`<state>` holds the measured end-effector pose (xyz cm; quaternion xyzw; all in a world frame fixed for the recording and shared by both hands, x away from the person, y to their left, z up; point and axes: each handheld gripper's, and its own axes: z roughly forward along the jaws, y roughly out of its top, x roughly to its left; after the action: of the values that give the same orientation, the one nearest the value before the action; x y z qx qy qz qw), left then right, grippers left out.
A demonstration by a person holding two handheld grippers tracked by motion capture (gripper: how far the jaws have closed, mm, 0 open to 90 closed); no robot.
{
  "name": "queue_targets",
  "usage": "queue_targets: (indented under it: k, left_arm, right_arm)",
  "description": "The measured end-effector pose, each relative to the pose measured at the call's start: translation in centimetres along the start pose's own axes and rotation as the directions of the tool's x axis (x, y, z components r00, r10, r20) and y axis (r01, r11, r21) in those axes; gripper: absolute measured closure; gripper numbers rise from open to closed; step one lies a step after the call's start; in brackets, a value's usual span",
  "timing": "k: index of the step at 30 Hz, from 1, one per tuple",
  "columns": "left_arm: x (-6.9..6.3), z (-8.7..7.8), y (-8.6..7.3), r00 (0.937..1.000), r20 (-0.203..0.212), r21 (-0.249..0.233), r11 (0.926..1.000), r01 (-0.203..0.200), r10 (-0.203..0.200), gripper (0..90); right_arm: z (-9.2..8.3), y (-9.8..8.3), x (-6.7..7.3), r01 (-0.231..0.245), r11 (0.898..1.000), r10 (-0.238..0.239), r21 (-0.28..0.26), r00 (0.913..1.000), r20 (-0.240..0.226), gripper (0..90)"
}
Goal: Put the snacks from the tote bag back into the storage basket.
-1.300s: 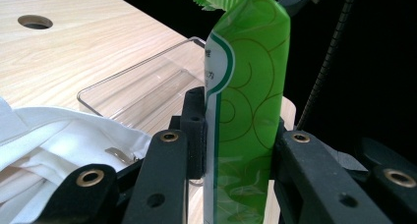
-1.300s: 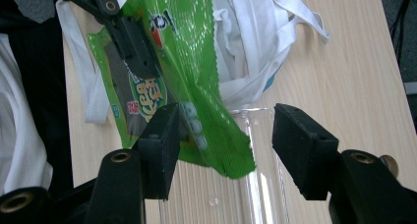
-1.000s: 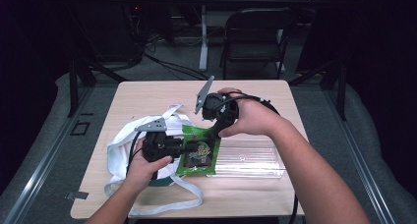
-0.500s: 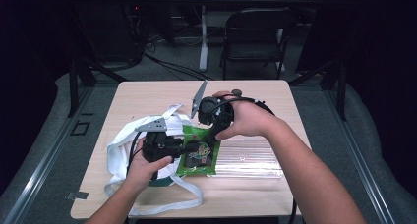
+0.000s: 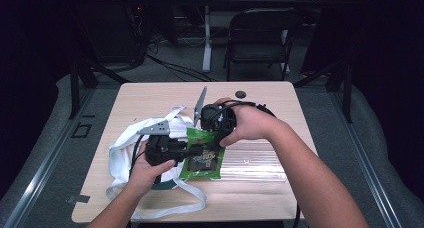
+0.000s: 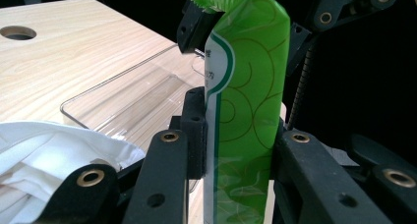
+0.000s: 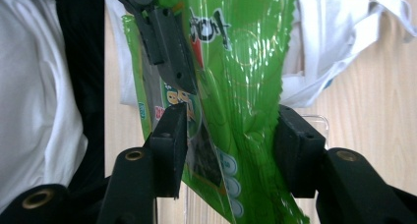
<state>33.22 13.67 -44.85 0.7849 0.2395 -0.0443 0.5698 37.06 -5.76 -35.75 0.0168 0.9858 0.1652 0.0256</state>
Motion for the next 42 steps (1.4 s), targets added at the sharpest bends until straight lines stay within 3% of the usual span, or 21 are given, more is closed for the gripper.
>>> queue_targets:
  k: [15,22,42]
  left_arm:
    - [-0.26,0.06,0.04,0.9997,0.007,0.004,0.9997,-0.023,0.023,73.4]
    - [-0.21,0.24,-0.06,0.9997,0.000,0.011,0.9996,-0.025,0.025,70.1]
    - [0.11,0.15,-0.17,0.9998,-0.008,0.003,0.9999,0.017,-0.017,60.4]
  right_arm:
    - [0.37,0.07,-0.01,0.010,1.000,-0.008,0.029,0.9982,-0.059,67.4]
    - [0.42,0.01,0.12,0.024,0.999,-0.021,0.044,0.9979,-0.062,73.9]
    - [0.14,-0.14,0.15,0.025,0.997,-0.023,0.072,0.9990,-0.039,75.3]
